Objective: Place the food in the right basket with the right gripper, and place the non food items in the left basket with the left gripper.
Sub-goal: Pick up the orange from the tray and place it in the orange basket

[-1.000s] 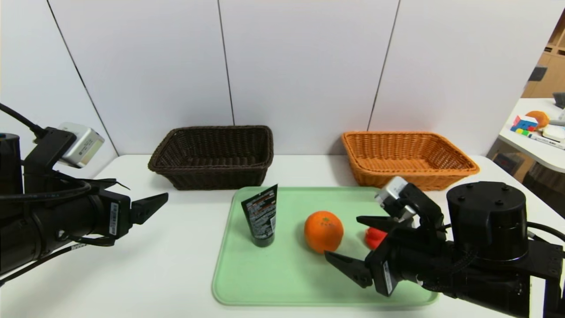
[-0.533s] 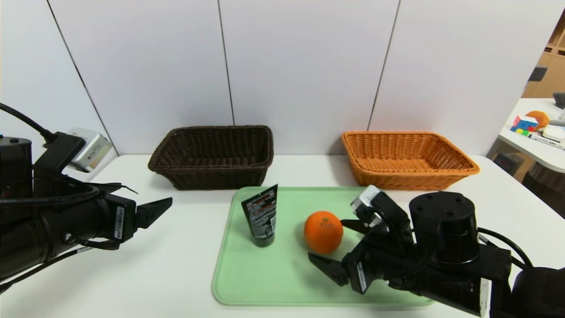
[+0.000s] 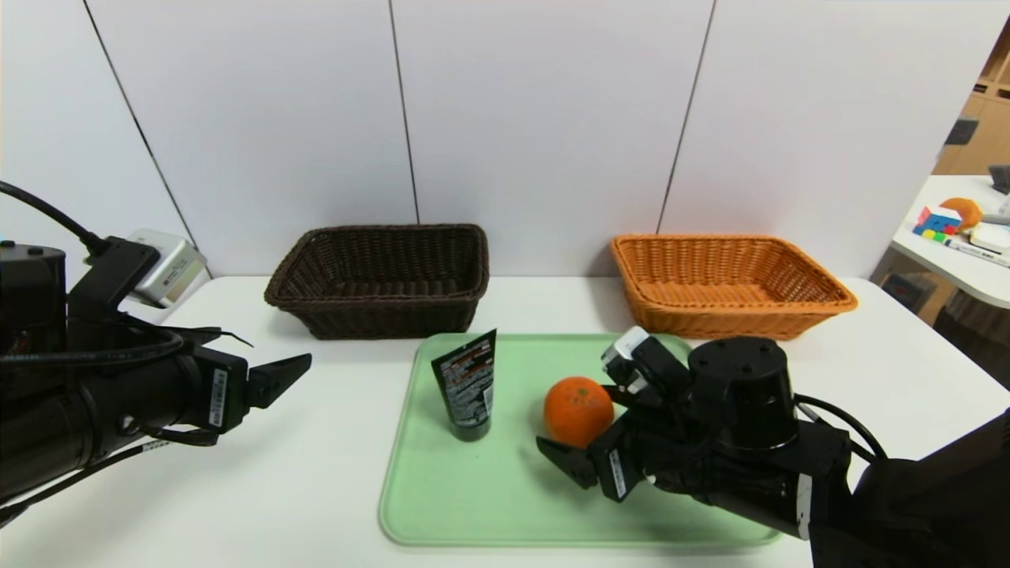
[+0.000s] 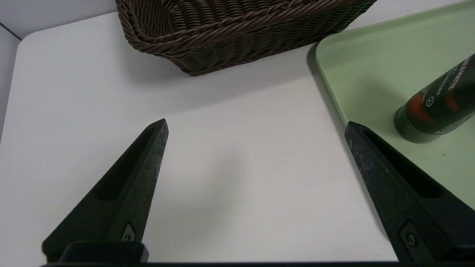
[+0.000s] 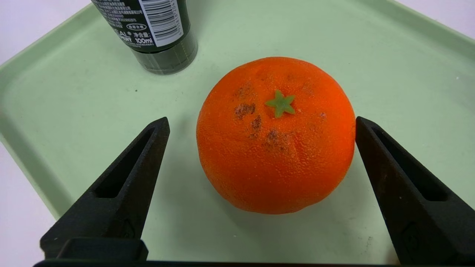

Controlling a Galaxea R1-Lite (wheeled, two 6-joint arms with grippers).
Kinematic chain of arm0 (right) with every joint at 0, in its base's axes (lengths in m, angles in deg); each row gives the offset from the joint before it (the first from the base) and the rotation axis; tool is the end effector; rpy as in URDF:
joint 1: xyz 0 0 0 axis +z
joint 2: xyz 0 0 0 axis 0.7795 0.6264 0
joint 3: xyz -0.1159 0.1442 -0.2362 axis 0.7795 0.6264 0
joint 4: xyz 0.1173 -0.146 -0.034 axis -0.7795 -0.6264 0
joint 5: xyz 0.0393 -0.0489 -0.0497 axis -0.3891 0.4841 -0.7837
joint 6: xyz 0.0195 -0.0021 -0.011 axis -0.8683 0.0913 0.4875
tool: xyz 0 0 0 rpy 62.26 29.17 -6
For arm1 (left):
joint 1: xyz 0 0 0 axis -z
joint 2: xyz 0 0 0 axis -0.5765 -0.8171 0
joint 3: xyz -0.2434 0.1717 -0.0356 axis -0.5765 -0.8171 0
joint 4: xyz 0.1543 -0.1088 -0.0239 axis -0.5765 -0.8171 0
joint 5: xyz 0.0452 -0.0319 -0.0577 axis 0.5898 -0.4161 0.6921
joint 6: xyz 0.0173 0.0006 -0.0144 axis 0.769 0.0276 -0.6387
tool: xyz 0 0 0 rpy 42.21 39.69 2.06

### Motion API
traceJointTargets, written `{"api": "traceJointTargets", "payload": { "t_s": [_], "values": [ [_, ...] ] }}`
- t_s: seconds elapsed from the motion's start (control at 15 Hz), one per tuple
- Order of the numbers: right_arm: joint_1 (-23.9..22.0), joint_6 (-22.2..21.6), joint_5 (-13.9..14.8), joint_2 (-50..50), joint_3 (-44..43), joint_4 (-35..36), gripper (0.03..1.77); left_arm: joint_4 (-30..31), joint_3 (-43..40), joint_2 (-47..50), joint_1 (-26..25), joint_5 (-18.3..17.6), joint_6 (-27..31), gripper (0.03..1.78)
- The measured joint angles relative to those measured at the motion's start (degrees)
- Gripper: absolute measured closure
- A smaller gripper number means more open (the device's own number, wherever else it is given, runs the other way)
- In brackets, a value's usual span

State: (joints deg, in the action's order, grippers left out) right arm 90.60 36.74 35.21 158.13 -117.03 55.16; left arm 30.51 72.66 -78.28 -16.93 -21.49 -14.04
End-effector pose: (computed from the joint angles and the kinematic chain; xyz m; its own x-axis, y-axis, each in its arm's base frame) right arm 0.2280 0.1886 0.0971 0.6690 0.6190 -0.4115 -0.6751 0.7377 0.0121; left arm 0.1769 -0.0558 0.2049 0.9136 -0.1865 -0.3613 0.2283 0.9706 0.0764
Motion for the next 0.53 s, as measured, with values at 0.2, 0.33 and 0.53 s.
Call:
{"api": "traceJointTargets", "payload": {
  "t_s": [0.2, 0.33, 0.53],
  "values": [
    [-0.3, 0.0, 0.0, 1.0, -0.4, 0.0, 0.10, 0.0, 0.0, -0.2, 0.0, 0.0, 0.0, 0.12],
    [-0.7, 0.0, 0.0, 1.3, -0.7, 0.0, 0.10, 0.0, 0.0, -0.2, 0.0, 0.0, 0.0, 0.12],
    [-1.5, -0.1, -0.1, 1.8, -1.3, 0.1, 0.10, 0.0, -0.1, -0.3, 0.0, 0.0, 0.0, 0.12]
  ]
}}
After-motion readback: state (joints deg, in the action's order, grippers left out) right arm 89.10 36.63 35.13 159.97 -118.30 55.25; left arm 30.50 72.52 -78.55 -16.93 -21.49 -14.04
